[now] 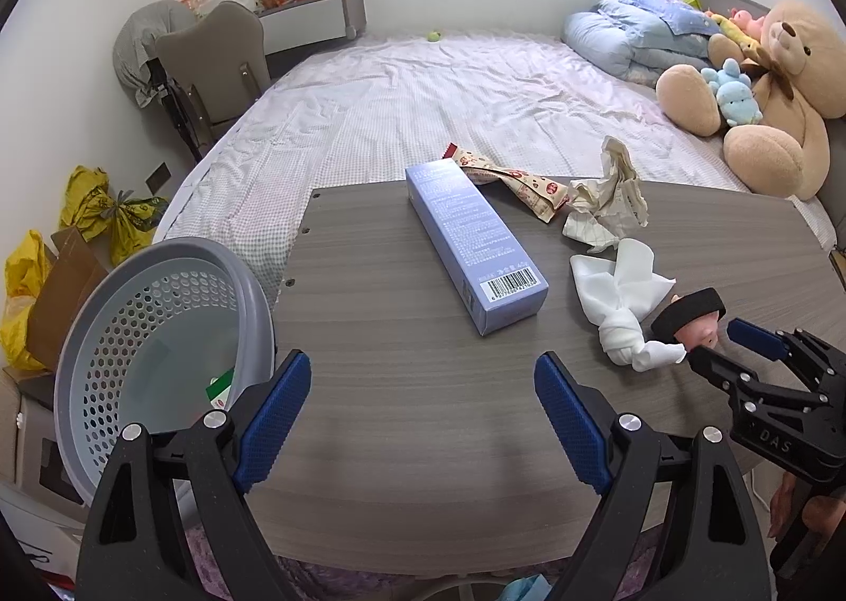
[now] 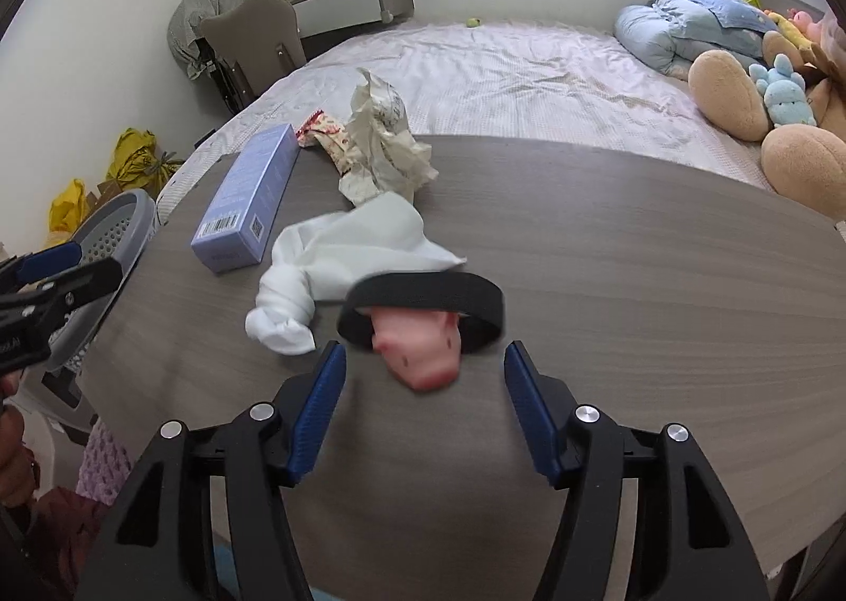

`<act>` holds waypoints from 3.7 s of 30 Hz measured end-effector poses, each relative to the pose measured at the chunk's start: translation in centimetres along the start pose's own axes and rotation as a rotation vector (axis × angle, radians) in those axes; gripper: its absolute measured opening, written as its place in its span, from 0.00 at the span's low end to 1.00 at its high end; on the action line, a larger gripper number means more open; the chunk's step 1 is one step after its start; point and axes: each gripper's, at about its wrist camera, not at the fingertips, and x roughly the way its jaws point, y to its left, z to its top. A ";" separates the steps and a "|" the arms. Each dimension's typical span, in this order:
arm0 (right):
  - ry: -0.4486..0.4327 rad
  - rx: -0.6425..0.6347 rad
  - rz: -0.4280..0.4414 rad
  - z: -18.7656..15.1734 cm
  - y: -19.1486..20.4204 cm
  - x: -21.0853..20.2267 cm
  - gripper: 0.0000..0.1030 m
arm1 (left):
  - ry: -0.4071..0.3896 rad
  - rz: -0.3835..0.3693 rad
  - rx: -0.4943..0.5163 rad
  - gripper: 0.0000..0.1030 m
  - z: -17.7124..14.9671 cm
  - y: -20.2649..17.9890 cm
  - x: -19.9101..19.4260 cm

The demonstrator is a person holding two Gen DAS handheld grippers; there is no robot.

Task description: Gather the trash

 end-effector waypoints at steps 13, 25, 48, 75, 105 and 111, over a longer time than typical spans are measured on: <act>-0.005 0.165 0.077 1.6 -2.1 0.4 0.58 | -0.008 -0.013 0.009 0.82 -0.1 -0.1 -0.4; 0.012 0.194 0.128 3.3 -2.2 1.3 0.29 | -0.007 -0.017 0.008 0.82 0.0 0.1 -0.3; -0.106 0.034 0.116 6.4 0.8 -2.3 0.06 | -0.011 -0.026 -0.003 0.82 -0.3 0.4 -0.5; -0.041 -0.148 0.135 2.9 4.6 -2.9 0.05 | -0.016 -0.038 -0.011 0.82 -0.6 0.9 -0.9; -0.210 0.068 0.008 4.7 -0.9 -5.9 0.05 | -0.010 -0.046 -0.064 0.82 6.0 -1.3 5.3; -0.205 0.114 0.026 4.1 -2.3 -5.4 0.05 | 0.072 -0.042 -0.103 0.82 6.9 -1.6 9.1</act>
